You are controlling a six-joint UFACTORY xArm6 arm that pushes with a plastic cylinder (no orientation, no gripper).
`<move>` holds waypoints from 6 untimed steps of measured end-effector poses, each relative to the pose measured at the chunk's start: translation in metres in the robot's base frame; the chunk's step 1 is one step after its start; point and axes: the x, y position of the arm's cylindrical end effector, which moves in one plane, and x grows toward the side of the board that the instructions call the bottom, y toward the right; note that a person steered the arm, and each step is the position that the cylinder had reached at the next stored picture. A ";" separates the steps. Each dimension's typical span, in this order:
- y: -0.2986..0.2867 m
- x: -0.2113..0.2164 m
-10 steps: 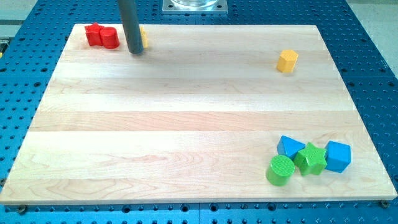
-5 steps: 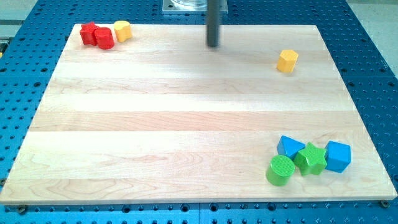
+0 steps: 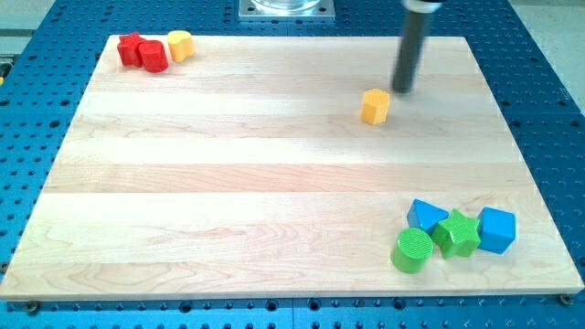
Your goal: Move yellow blocks close to the red blocks
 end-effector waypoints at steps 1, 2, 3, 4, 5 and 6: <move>-0.029 0.055; -0.137 0.050; -0.135 0.059; -0.216 0.052; -0.308 0.029; -0.217 0.032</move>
